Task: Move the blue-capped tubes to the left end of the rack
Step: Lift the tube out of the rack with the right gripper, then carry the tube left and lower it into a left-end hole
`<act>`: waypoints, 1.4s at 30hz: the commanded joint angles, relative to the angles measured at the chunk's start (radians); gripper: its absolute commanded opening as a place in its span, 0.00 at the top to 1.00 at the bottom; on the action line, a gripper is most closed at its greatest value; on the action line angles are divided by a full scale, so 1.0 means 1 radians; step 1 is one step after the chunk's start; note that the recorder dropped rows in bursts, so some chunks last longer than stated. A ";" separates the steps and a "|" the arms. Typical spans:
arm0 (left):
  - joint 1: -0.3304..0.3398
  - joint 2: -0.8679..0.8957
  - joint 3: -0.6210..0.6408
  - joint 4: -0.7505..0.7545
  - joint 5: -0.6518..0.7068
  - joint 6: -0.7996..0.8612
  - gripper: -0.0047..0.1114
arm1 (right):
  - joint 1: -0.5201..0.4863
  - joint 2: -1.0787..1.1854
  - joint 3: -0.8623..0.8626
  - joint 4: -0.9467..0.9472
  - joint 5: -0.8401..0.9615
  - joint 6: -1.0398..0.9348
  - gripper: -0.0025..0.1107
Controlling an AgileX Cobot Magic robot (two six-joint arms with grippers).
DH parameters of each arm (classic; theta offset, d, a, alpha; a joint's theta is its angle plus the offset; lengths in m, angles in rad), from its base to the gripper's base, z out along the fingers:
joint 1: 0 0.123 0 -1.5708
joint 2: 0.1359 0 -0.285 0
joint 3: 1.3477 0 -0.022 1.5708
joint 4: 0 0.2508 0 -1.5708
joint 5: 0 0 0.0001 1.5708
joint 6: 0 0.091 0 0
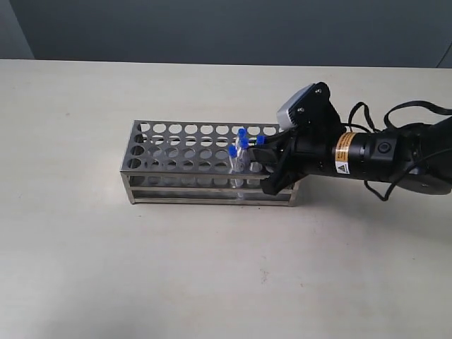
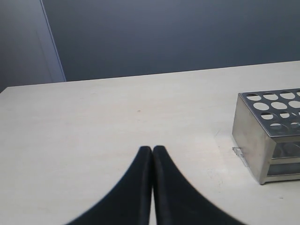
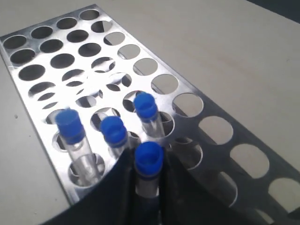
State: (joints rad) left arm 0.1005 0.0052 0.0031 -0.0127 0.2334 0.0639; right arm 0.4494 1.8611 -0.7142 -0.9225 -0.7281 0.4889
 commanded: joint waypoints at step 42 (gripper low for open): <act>-0.002 -0.005 -0.003 -0.008 -0.002 0.000 0.95 | 0.308 0.186 -0.580 -0.018 0.158 0.089 0.98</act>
State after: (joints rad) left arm 0.1005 0.0052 0.0031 -0.0127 0.2334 0.0639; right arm 0.7559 2.0345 -1.2798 -0.9405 -0.5774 0.5694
